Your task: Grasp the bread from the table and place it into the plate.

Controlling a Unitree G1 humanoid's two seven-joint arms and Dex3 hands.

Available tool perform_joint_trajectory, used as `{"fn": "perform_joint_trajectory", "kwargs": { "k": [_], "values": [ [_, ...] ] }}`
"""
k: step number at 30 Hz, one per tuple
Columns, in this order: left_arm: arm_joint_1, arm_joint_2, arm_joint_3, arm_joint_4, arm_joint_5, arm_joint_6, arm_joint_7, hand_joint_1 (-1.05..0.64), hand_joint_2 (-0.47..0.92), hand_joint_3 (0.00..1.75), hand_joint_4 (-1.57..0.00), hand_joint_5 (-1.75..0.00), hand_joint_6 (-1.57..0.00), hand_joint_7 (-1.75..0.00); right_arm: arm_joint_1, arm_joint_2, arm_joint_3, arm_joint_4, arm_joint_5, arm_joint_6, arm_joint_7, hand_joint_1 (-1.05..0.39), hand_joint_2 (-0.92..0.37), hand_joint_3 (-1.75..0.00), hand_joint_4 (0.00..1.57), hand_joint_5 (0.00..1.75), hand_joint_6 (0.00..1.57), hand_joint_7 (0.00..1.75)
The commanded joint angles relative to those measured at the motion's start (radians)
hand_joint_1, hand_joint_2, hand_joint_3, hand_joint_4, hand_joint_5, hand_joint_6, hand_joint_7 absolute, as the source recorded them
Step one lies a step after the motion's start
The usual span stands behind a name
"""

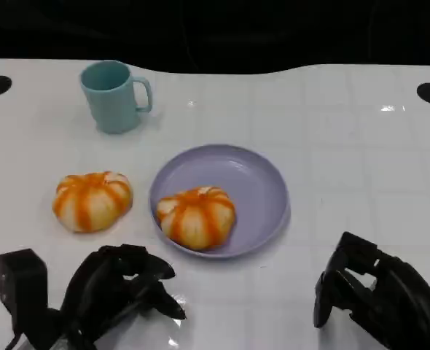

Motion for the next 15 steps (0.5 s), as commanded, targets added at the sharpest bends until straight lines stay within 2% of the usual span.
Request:
{"fn": "perform_joint_trajectory", "kwargs": {
  "k": [1,15],
  "values": [
    [0.0,0.024,0.009,0.028,0.006,-0.003,-0.007,-1.05,0.77,0.01,-1.56,-0.47,-1.57,-0.2,-0.009,0.0,-0.011,0.012,0.001,0.0,0.005,-0.57,-0.92,-0.29,0.73,1.75,0.57,1.75],
    [-0.008,0.029,0.021,0.04,-0.005,-0.003,-0.03,-1.05,0.78,0.0,-1.56,-0.47,-1.57,-0.2,-0.006,0.018,-0.005,0.005,-0.012,0.0,-0.012,-0.56,-0.92,-0.29,0.7,1.75,0.58,1.62]
  ]
}}
